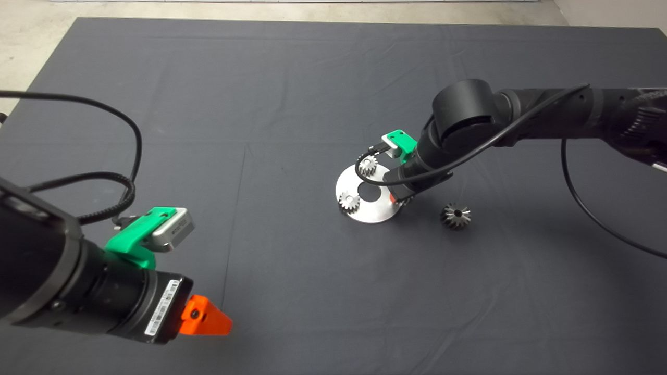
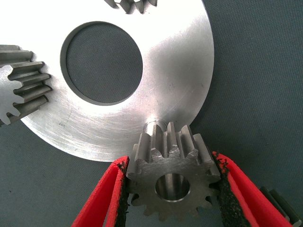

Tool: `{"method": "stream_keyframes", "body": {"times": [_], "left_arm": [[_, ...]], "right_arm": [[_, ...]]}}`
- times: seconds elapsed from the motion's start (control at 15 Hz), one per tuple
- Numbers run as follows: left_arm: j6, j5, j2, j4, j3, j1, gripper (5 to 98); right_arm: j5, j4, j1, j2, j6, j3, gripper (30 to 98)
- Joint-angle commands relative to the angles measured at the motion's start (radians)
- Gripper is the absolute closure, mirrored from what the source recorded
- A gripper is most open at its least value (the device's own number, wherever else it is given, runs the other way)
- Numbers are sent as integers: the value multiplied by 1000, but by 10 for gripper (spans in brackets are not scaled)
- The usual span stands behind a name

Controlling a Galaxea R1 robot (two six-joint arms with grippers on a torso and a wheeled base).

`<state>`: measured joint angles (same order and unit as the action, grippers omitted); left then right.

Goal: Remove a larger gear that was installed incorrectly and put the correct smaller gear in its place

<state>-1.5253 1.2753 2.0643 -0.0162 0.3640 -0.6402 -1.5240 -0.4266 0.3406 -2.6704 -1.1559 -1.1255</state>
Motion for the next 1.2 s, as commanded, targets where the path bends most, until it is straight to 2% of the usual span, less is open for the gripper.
{"method": "stream_keyframes", "body": {"times": [0.0, 0.07, 0.2, 0.6, 0.8, 1.13], "left_arm": [[-1, 2, 3, -18, -13, -6, 55], [-1, 1, 4, -18, -13, -6, 55], [-1, -1, 4, -16, -13, -6, 55], [-1, -1, 4, -16, -11, -4, 55], [-1, -1, 3, -16, -11, -4, 55], [-1, -1, 4, -16, -11, -6, 55]], "right_arm": [[-50, -35, 21, 3, -31, 12, 872], [-47, -35, 20, 5, -40, 12, 872], [-21, -35, 20, 5, -43, 12, 873], [-16, -35, 23, 7, -53, 12, 872], [4, -35, 25, 1, -61, 11, 872], [8, -35, 25, 2, -61, 13, 872]]}}
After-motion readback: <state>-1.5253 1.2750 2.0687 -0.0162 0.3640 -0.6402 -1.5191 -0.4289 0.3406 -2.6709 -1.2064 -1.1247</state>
